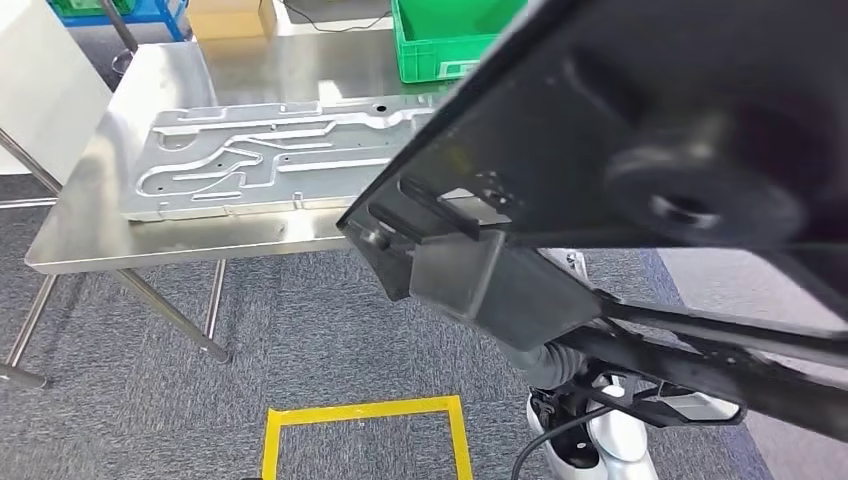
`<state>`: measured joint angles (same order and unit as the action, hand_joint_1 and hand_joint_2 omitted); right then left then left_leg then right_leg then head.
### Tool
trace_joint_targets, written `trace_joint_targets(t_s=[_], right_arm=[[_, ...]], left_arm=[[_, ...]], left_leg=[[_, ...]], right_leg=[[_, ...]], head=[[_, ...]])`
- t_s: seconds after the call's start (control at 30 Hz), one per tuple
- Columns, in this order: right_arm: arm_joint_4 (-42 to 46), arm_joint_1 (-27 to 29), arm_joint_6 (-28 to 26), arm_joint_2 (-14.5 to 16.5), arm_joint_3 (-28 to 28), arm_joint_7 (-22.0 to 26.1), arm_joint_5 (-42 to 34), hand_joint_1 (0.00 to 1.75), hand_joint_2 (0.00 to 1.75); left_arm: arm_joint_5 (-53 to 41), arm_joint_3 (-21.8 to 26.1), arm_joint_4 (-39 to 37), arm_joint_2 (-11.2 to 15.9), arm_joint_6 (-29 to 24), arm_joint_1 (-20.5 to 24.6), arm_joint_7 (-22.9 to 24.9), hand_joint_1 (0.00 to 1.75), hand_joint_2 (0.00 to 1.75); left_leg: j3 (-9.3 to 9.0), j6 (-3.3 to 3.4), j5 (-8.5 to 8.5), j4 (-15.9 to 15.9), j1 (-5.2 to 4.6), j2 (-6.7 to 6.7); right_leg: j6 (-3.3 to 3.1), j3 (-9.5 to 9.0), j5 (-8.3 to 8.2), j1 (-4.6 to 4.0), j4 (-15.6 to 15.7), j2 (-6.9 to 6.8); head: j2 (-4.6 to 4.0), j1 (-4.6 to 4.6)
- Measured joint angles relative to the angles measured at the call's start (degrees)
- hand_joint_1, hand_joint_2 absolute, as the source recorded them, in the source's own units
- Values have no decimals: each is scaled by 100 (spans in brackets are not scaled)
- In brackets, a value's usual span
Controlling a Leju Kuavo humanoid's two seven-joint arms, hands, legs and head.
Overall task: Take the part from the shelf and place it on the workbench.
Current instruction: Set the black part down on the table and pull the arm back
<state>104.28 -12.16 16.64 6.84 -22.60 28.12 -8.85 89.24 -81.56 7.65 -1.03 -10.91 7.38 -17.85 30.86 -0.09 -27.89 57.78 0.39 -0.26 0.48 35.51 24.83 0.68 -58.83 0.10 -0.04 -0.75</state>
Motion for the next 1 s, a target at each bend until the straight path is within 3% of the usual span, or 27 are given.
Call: trace_joint_targets(t_s=[0.07, 0.1, 0.17, 0.23, 0.27, 0.3, 0.37, 0.4, 0.53, 0.6, 0.7, 0.73, 0.77, 0.8, 0.87, 0.9, 0.93, 1.0], right_arm=[[0, -22, -9, 2, -10, -12, 0, 175, 175], [0, -38, -9, 4, -16, -13, 1, 175, 175], [-2, -57, -8, 9, -24, -13, 1, 175, 175], [-13, -58, -10, 11, -26, -14, 1, 175, 175], [-19, -58, -17, 11, -28, -17, 1, 175, 175], [-26, -59, -31, 11, -33, -21, -2, 175, 175], [-44, -67, -74, 11, -51, -30, -15, 175, 175], [-58, -72, -96, 10, -61, -33, -24, 175, 175], [-120, -81, -158, 4, -91, -18, -49, 175, 175], [-131, -83, -197, -2, -109, 5, -74, 175, 175], [-148, -44, -233, -41, -124, 17, -99, 175, 175], [-161, -14, -243, -63, -127, 18, -101, 175, 175], [-171, 16, -254, -83, -130, 19, -101, 175, 175], [-178, 40, -270, -101, -132, 20, -100, 175, 175], [-182, 69, -303, -128, -135, 34, -99, 175, 175], [-183, 81, -313, -140, -137, 51, -98, 175, 175], [-185, 99, -317, -152, -140, 71, -98, 175, 175], [-189, 146, -316, -174, -149, 108, -96, 175, 175]], left_arm=[[0, -1, 0, -2, 4, 7, -7, 0, 175], [0, -1, 0, -2, 7, 10, -10, 0, 175], [1, -1, 0, -3, 8, 3, -14, 0, 175], [1, -1, 0, -4, 10, -16, -14, 0, 175], [1, -1, 0, -4, 11, -23, -14, 0, 175], [1, -1, 0, -4, 12, -26, -14, 0, 175], [3, 0, 0, -4, 13, -25, -15, 0, 175], [4, 1, 0, -4, 13, -20, -16, 0, 175], [5, 2, 0, -6, 14, -21, -24, 0, 175], [5, 3, -1, -6, 19, -19, -28, 0, 175], [5, 4, -1, -5, 26, -11, -41, 0, 175], [5, 4, 0, -5, 27, -17, -45, 0, 175], [5, 4, 0, -6, 27, -23, -47, 0, 175], [5, 4, 0, -5, 27, -29, -48, 0, 175], [5, 4, 0, -7, 27, -32, -48, 0, 175], [5, 4, 0, -8, 27, -28, -48, 0, 175], [6, 4, 0, -8, 27, -26, -46, 0, 175], [7, 4, 0, -8, 26, -23, -42, 0, 175]], left_leg=[[32, -59, -97, 137, 11, 8], [137, -85, -212, 373, 17, 10], [558, -117, -511, 1143, 28, 10], [943, -131, -596, 1702, 31, 10], [995, -130, -461, 1672, 31, 10], [937, -122, -223, 1422, 31, 11], [657, -91, 259, 655, 21, 13], [535, -66, 369, 367, 11, 11], [422, 52, 336, 117, 6, -5], [361, 125, 320, 66, 33, -7], [292, 195, 260, 49, 26, -3], [264, 202, 233, 50, 22, -6], [226, 202, 201, 51, 21, -12], [177, 196, 167, 51, 21, -19], [78, 170, 92, 47, 19, -28], [44, 145, 57, 50, 11, -30], [28, 117, 31, 48, 4, -28], [10, 56, -2, 30, -4, -21]], right_leg=[[-76, -64, 22, 18, 52, 2], [-116, -105, 36, 28, 76, -2], [-172, -163, 88, 14, 79, -14], [-186, -224, 149, 1, 72, -6], [-182, -267, 185, -1, 68, 2], [-174, -321, 226, -1, 63, 8], [-135, -422, 319, -12, 46, 18], [-107, -447, 357, -20, 34, 22], [6, -474, 425, -33, 45, 18], [57, -379, 554, -29, -190, 11], [102, 246, 914, -7, -1229, 9], [109, 442, 931, 0, -1481, 9], [109, 543, 831, 4, -1532, 8], [98, 529, 626, 6, -1363, 8], [46, 277, 126, -5, -644, 5], [15, 148, -19, -23, -322, 2], [-12, 71, -79, -42, -122, -1], [-55, 38, -41, -74, -14, 5]], head=[[0, 10], [0, 19], [0, 35], [0, 33], [0, 33], [0, 33], [0, 32], [0, 33], [-1, 31], [0, 26], [0, 23], [0, 23], [0, 23], [0, 23], [0, 23], [0, 24], [0, 26], [0, 28]])
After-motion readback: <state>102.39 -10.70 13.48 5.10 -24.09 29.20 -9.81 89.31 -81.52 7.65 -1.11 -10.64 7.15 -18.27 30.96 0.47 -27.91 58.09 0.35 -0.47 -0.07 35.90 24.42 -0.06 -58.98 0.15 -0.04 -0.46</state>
